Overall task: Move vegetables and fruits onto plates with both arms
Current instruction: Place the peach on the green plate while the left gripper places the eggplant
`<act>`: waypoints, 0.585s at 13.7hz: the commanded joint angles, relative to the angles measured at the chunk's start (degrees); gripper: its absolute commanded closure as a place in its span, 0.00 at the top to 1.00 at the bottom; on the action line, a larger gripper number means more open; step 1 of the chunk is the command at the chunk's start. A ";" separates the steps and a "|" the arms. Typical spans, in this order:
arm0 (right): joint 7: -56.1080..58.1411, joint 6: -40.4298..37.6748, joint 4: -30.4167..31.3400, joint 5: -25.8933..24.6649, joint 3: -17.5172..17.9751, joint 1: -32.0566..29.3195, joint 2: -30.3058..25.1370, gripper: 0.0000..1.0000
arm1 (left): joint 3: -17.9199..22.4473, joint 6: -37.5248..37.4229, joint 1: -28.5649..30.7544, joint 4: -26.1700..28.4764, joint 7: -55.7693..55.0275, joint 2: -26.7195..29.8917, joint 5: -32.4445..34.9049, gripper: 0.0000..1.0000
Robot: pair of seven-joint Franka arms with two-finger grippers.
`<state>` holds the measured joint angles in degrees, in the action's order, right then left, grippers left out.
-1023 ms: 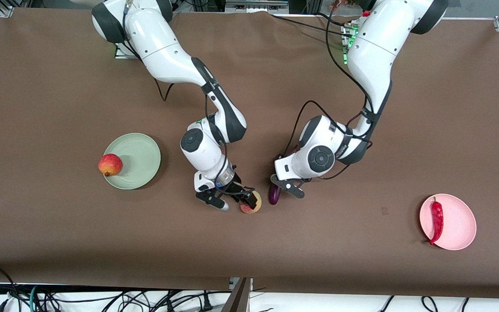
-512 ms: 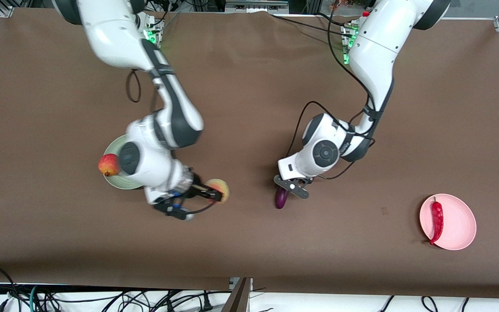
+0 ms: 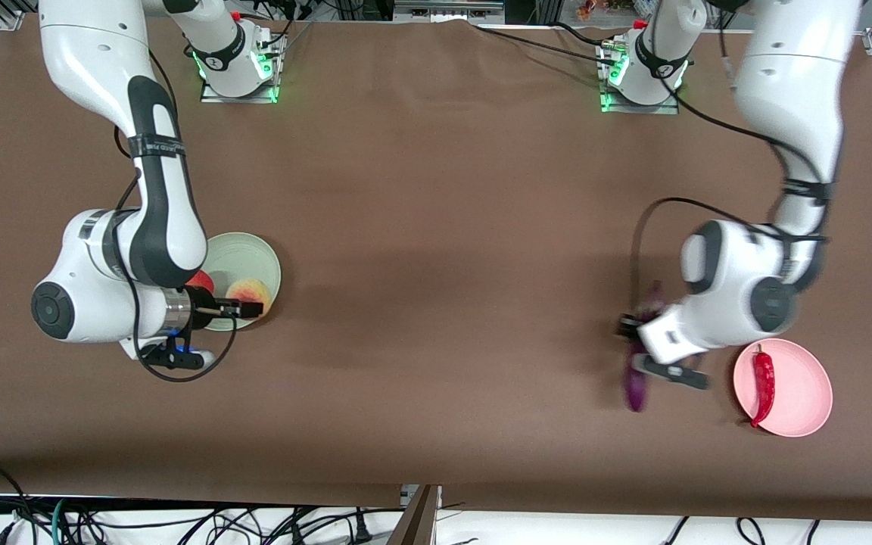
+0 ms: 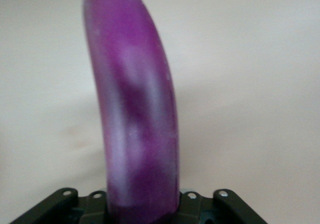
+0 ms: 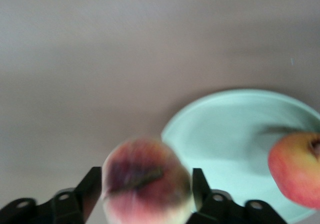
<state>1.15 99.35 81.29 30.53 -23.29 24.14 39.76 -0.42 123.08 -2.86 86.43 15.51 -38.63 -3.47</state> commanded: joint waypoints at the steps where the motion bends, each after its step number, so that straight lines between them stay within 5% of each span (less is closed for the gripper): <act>1: 1.05 -3.10 4.93 0.24 -0.79 0.04 -4.51 0.99 | 3.48 -0.47 -0.13 -1.53 1.27 0.66 8.10 0.00; 4: 0.97 -3.47 3.97 -0.20 -1.06 0.03 -4.95 0.99 | 7.01 0.58 4.15 -1.62 5.29 0.22 9.27 0.00; 8: -1.39 -1.80 3.88 -6.51 -1.41 4.49 -9.15 0.99 | 6.49 13.75 12.34 -1.62 16.29 -4.51 6.73 0.00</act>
<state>1.20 96.40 83.24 27.75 -24.40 24.95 34.70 7.13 132.84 6.30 85.44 27.68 -40.44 4.46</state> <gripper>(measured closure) 0.004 0.916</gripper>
